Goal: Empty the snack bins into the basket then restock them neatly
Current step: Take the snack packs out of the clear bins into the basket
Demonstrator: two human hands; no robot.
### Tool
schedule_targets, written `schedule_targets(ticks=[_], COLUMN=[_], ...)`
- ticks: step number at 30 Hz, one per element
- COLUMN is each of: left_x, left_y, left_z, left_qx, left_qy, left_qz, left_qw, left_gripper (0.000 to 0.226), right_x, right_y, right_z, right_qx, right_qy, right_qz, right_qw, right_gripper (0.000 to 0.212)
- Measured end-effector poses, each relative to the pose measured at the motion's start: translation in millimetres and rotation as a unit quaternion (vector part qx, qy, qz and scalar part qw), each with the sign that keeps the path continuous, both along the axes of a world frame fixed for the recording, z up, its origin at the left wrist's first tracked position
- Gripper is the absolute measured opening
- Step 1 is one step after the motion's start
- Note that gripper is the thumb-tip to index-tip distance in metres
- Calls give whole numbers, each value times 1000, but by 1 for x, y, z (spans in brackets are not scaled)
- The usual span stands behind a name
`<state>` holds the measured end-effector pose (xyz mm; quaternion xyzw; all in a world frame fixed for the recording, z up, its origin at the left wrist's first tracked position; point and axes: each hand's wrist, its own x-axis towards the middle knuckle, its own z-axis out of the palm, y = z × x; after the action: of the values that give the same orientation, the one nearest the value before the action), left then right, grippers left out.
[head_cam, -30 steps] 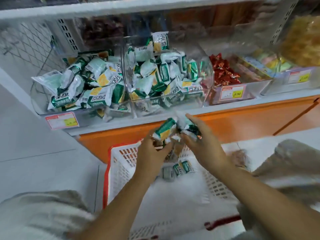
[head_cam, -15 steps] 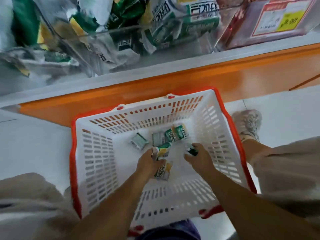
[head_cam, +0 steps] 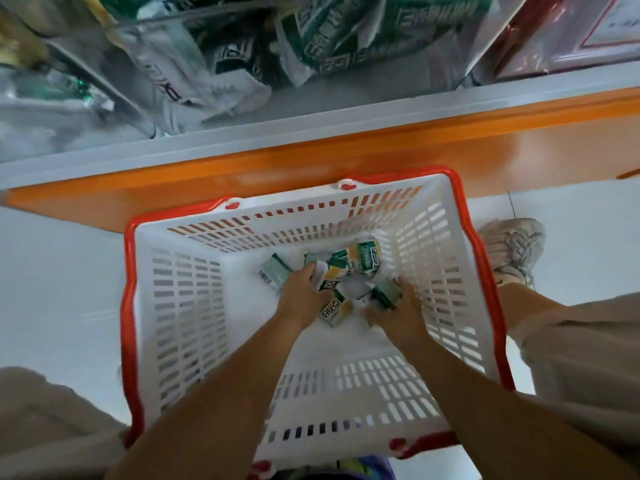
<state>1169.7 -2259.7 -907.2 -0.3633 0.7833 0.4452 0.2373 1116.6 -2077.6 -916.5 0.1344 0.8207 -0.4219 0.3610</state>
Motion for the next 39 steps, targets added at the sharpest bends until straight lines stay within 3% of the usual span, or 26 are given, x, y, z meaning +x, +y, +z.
schedule_targets(ticks=[2,7,10,15,18,20,23,28,34,36,39], left_x=[4,6,1,-8,-15,-26,-51,-86,-114,-118,-121], left_y=[-2,-8,-14,-16,-22,-33,-60,-95,-108,-109,-109], left_z=[16,85,138,247,309,340,360,347,335,335,331], left_qx=[-33,-95,-125,-170,-219,-256,-312,-286,-292,-297,-310], left_qy=[25,118,208,428,517,514,448,355,289,263,282], left_qz=[-21,-26,-17,-43,-80,-97,-86,-74,-75,-77,-43], left_qw=[999,988,970,887,824,813,833,887,909,915,907], left_gripper=[61,45,36,24,27,32,47,65,83,86,76], right_x=[-2,-10,-22,-33,-40,-51,-81,-126,-156,-161,-164], right_y=[0,-16,-39,-65,-72,-76,-87,-111,-141,-146,-154], right_z=[10,60,115,233,302,338,369,360,346,346,346], right_qx=[1,-39,-117,-216,-251,-242,-154,-41,5,14,41], right_qy=[15,91,151,320,406,461,511,463,419,411,427], right_qz=[10,-23,-34,-5,19,52,152,277,335,347,345], right_qw=[1000,995,981,922,878,852,832,841,844,843,834], right_gripper=[60,54,43,21,23,22,30,66,104,106,89])
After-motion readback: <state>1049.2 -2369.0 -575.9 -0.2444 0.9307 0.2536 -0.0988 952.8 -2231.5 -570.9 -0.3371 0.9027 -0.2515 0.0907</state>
